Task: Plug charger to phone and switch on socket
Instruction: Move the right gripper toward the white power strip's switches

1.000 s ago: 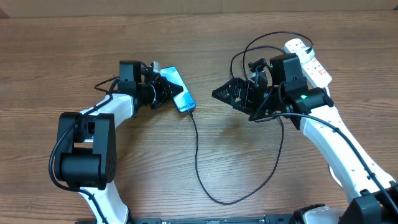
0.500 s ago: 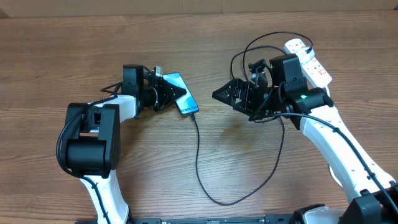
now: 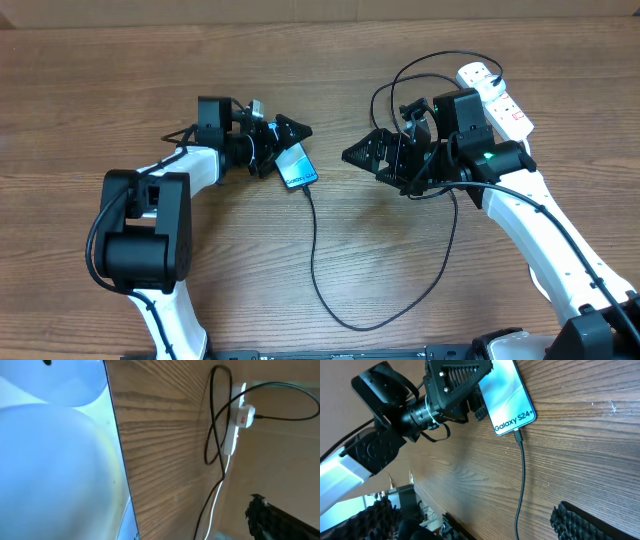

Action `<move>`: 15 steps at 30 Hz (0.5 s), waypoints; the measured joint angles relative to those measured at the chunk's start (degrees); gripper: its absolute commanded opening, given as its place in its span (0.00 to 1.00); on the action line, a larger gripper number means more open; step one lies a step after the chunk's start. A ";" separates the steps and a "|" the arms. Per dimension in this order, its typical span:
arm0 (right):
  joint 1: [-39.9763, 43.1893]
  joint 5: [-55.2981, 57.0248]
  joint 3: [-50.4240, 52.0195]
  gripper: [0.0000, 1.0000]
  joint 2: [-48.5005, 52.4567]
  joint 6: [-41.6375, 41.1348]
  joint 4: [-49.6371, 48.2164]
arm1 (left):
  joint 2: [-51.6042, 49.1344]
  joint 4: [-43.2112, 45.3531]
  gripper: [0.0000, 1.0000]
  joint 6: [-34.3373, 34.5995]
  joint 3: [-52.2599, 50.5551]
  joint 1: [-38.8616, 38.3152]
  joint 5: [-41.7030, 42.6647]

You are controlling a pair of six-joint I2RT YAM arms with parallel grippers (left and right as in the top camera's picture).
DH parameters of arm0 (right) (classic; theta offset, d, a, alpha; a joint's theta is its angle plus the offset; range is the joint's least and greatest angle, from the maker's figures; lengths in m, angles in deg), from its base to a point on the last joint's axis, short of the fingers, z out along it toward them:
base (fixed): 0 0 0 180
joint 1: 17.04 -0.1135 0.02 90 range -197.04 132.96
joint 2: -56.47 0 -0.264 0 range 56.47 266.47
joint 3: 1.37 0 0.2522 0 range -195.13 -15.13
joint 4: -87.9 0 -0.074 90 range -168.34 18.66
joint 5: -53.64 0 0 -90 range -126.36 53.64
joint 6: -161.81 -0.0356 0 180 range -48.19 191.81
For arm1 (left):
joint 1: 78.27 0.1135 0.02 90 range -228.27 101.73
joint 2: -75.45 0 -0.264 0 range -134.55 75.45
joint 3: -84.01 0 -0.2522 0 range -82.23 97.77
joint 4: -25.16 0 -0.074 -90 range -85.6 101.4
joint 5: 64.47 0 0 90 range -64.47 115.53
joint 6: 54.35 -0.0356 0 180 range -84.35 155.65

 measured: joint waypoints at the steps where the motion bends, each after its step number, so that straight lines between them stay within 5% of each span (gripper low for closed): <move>1: 0.00 0.02 0.00 1.00 0.00 -0.02 0.28 | 0.00 -0.72 1.00 -0.04 0.20 0.04 0.02; 15: 0.02 0.44 0.00 1.00 0.00 0.63 1.73 | 1.51 -32.46 1.00 -9.25 11.63 0.39 -19.52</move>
